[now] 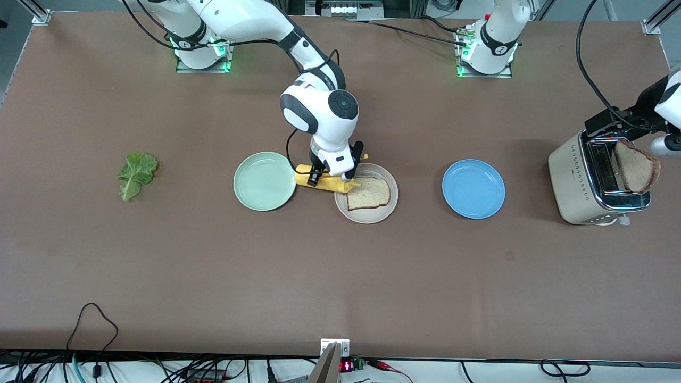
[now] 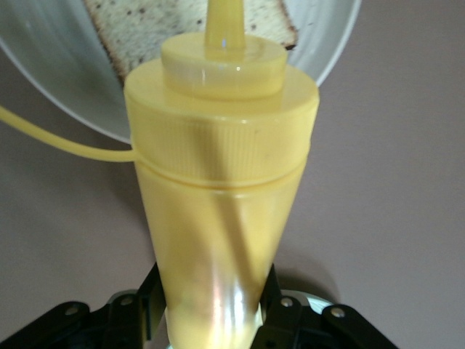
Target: Make sandwich in beige plate with both arms
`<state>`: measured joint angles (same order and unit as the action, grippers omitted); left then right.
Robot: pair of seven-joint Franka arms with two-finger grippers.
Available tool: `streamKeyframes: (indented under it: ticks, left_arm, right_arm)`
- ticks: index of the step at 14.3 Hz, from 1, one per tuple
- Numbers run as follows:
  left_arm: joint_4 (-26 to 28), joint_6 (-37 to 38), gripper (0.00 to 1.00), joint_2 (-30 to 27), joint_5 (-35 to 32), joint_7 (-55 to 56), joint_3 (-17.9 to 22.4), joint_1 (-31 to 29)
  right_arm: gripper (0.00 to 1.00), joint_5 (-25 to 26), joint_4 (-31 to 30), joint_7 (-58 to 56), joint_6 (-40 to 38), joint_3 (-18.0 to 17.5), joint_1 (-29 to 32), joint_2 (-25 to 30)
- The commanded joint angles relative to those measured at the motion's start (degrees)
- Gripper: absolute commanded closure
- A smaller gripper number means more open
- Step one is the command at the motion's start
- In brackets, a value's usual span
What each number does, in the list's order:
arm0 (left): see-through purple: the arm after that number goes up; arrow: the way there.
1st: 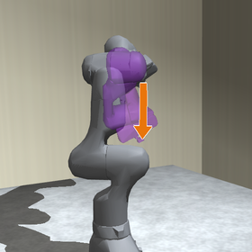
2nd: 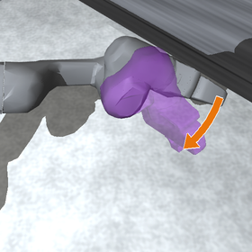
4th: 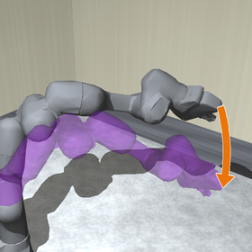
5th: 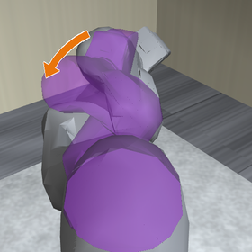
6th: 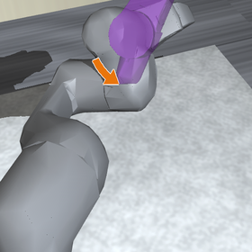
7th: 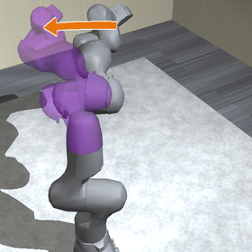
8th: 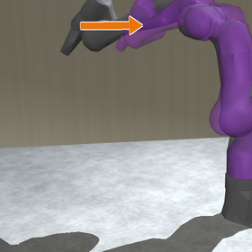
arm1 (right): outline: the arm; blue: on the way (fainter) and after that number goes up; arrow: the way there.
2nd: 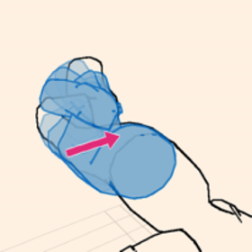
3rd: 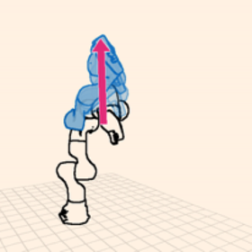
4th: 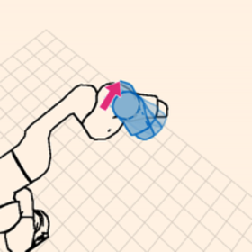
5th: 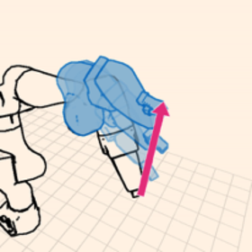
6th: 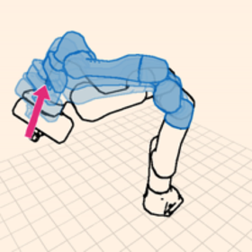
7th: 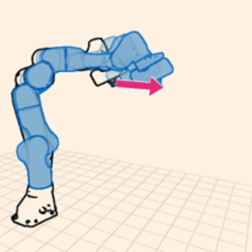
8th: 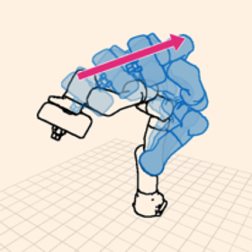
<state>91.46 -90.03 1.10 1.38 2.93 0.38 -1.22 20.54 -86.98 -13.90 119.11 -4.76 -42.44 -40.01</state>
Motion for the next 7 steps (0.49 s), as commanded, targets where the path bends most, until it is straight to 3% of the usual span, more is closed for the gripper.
streamKeyframes:
  ticks: [1,3,7]
  left_arm:
    - [-0.41,0.38,0.0,-0.4,1.09,-1.17,-0.03,-0.27]
    - [-0.41,0.47,0.0,-0.4,1.09,-1.17,-0.03,-0.27]
    - [-0.58,0.38,0.0,-0.4,0.74,-1.17,-0.12,-0.19]
  right_arm:
    - [1.0,-2.77,5.23,0.28,-5.89,1.6,-0.63,0.72]
    - [1.0,-4.44,5.15,-0.42,-7.31,1.69,0.08,3.96]
    - [1.0,-10.15,3.13,-7.61,-9.68,0.46,8.76,10.73]
